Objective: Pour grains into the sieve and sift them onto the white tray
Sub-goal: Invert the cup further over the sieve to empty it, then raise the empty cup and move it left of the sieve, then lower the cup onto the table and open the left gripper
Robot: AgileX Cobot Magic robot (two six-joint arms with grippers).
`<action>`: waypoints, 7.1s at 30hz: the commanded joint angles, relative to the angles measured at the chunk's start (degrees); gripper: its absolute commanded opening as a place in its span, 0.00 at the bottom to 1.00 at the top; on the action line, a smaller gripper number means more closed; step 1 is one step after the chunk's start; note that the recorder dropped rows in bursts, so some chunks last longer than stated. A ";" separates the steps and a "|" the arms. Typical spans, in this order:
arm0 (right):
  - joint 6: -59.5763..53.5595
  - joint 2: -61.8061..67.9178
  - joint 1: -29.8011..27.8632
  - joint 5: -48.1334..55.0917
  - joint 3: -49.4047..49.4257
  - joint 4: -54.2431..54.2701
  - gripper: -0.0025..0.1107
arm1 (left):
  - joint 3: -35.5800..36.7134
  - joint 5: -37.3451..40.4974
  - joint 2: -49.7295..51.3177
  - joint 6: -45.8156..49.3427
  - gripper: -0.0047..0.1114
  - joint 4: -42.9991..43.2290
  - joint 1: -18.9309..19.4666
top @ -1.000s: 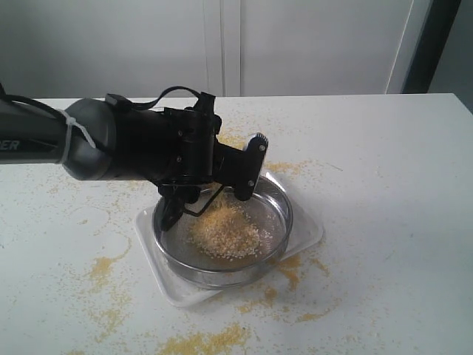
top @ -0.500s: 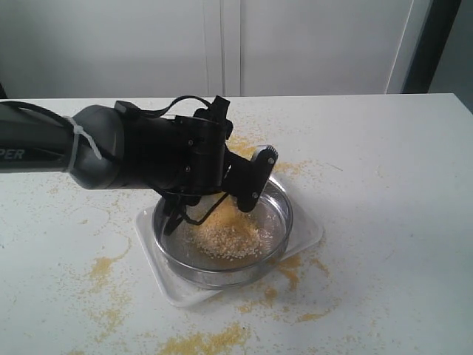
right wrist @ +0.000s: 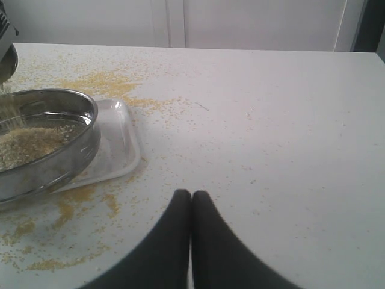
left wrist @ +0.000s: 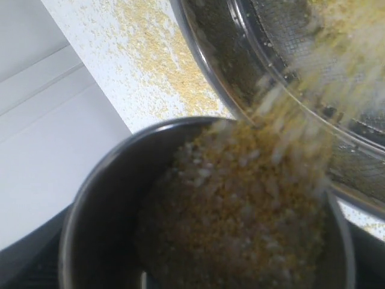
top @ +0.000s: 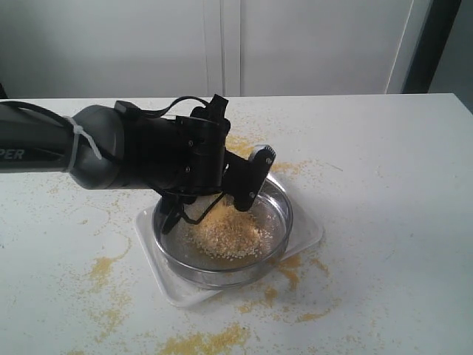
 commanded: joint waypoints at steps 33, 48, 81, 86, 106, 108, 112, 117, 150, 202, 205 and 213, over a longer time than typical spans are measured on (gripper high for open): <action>0.08 -0.35 -0.27 -0.33 0.33 0.23 0.02 | -0.26 15.47 5.95 0.98 0.04 10.35 -7.51; 0.08 -0.35 -0.27 -0.33 0.33 0.23 0.02 | -0.26 19.39 6.22 5.12 0.04 15.68 -8.81; 0.08 -0.35 -0.27 -0.33 0.33 0.23 0.02 | -0.37 19.36 2.44 3.30 0.04 20.78 -11.80; 0.08 -0.35 -0.27 -0.33 0.33 0.23 0.02 | -0.27 17.00 1.58 20.68 0.04 9.98 -9.83; 0.08 -0.35 -0.27 -0.33 0.33 0.23 0.02 | -0.27 14.40 -8.27 -11.51 0.04 -14.38 -1.97; 0.08 -0.35 -0.27 -0.33 0.33 0.23 0.02 | -0.27 12.87 -10.16 -12.90 0.04 -20.40 0.63; 0.08 -0.35 -0.27 -0.33 0.33 0.23 0.02 | -0.15 6.21 -14.14 -13.07 0.04 -32.61 6.68; 0.08 -0.35 -0.27 -0.33 0.33 0.23 0.02 | 0.10 2.38 -17.49 -13.46 0.04 -42.47 13.44; 0.08 -0.35 -0.27 -0.33 0.33 0.23 0.02 | 22.61 -78.58 -3.17 -23.93 0.04 -56.28 35.73; 0.08 -0.35 -0.27 -0.33 0.33 0.23 0.02 | 7.68 -67.65 9.92 -46.84 0.92 -40.15 35.73; 0.08 -0.35 -0.27 -0.33 0.33 0.23 0.02 | 7.68 -64.37 7.55 -53.18 0.92 -33.85 35.73; 0.08 -0.35 -0.27 -0.33 0.33 0.23 0.02 | 7.68 -57.67 0.72 -71.27 0.92 -15.36 35.73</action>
